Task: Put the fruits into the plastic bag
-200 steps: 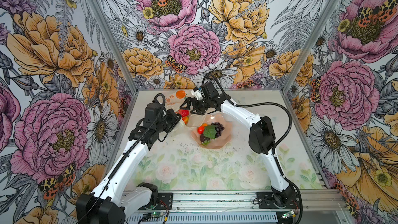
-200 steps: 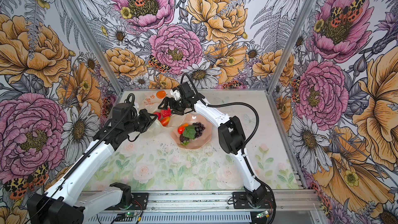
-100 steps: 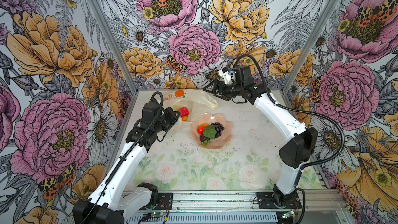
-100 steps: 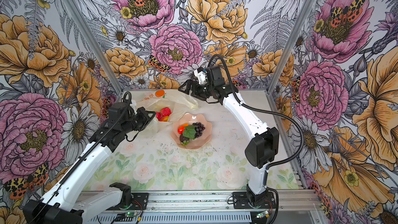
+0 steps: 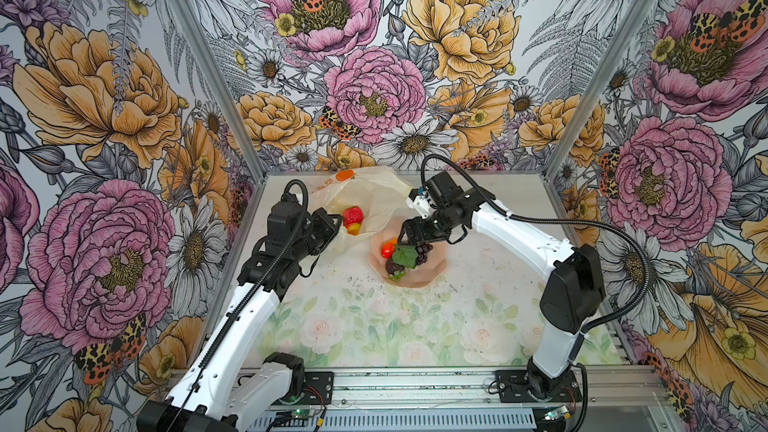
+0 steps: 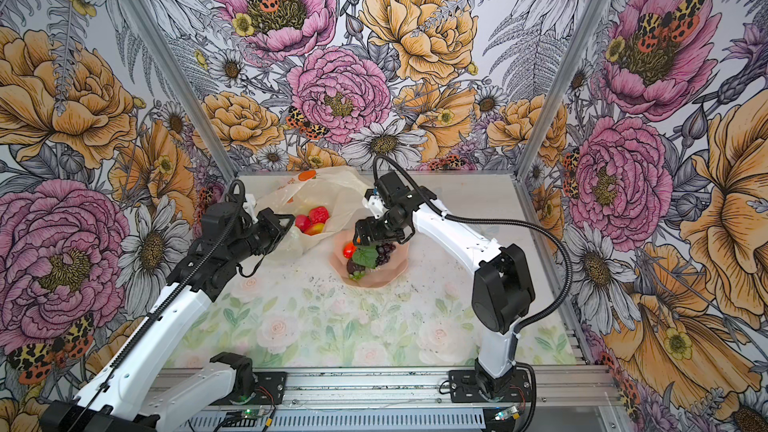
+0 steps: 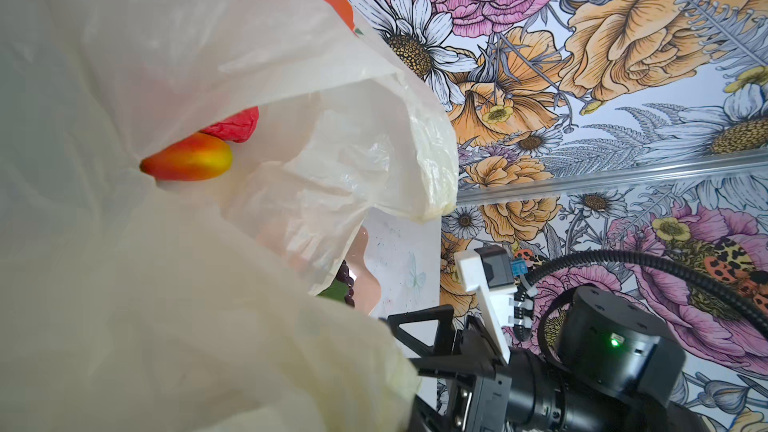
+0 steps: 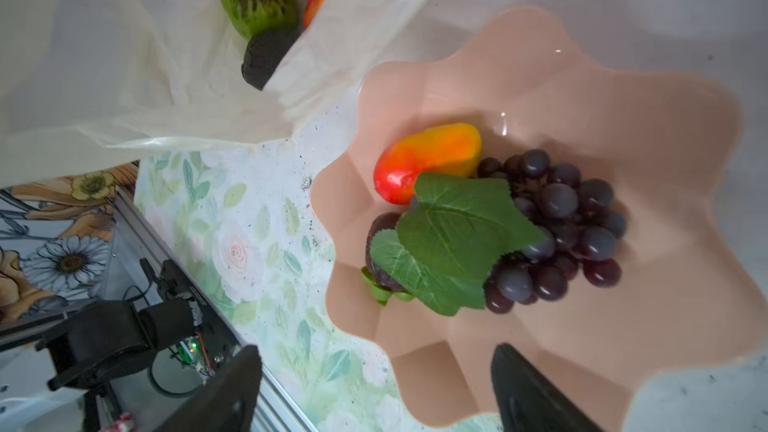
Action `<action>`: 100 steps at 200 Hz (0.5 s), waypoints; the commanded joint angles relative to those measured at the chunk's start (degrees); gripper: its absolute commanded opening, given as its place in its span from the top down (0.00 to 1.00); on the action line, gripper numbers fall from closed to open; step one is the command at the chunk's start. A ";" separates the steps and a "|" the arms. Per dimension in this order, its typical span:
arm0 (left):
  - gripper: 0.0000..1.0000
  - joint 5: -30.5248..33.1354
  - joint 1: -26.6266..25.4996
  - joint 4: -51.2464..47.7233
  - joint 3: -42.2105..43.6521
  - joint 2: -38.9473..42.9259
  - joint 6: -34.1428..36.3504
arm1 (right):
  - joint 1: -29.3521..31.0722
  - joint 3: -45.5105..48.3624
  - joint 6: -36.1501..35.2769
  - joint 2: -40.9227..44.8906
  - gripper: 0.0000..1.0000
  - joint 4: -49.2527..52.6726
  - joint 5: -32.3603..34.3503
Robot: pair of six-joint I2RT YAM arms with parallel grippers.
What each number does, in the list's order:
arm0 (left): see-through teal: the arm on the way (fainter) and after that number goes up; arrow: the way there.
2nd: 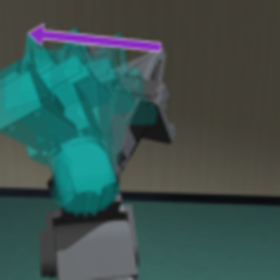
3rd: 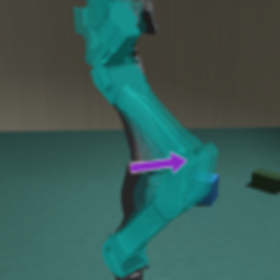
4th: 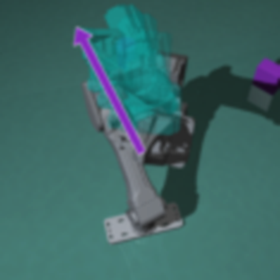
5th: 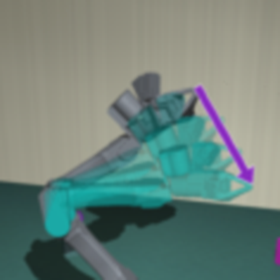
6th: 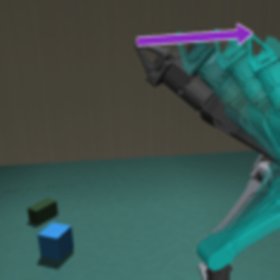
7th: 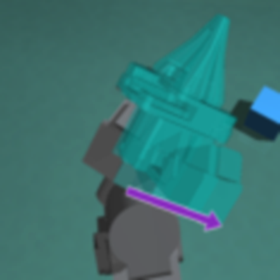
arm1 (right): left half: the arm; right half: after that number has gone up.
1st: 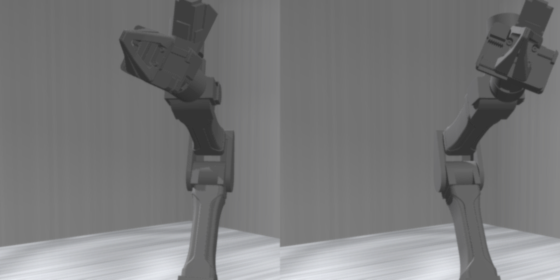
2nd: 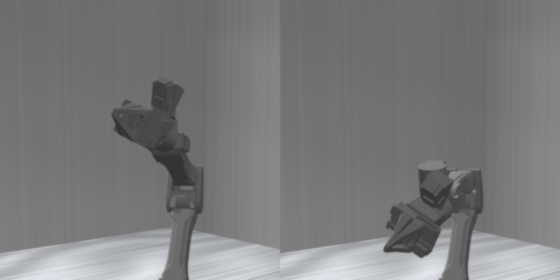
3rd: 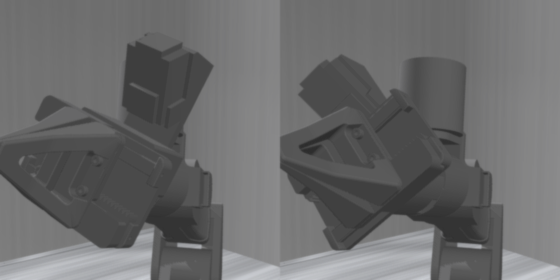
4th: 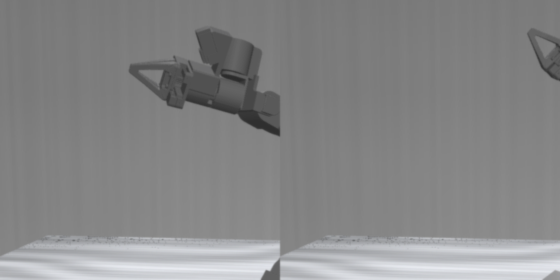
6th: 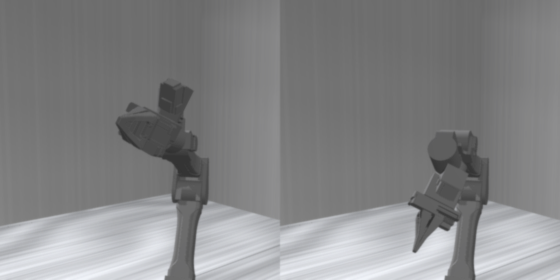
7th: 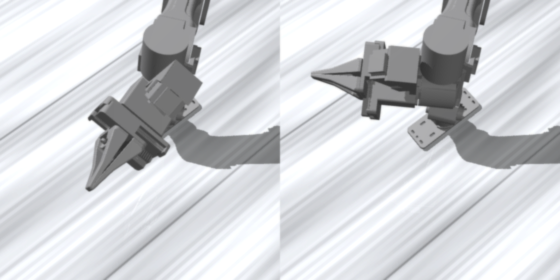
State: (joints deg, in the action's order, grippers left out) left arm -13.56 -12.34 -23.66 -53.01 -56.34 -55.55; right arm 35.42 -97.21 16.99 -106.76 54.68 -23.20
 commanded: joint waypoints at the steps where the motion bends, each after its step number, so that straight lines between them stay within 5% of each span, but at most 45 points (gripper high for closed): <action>1: 1.00 -1.28 1.44 1.38 0.67 0.88 0.79 | 1.96 -5.46 -6.30 -5.45 0.12 0.80 5.19; 100: 1.00 -2.87 1.99 1.23 2.39 0.71 -0.96 | 4.22 -22.29 -13.02 -22.18 0.11 4.15 13.85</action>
State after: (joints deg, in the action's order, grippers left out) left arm -14.87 -10.94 -23.53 -51.37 -56.34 -55.88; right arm 39.20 -115.74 6.48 -126.30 57.17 -11.73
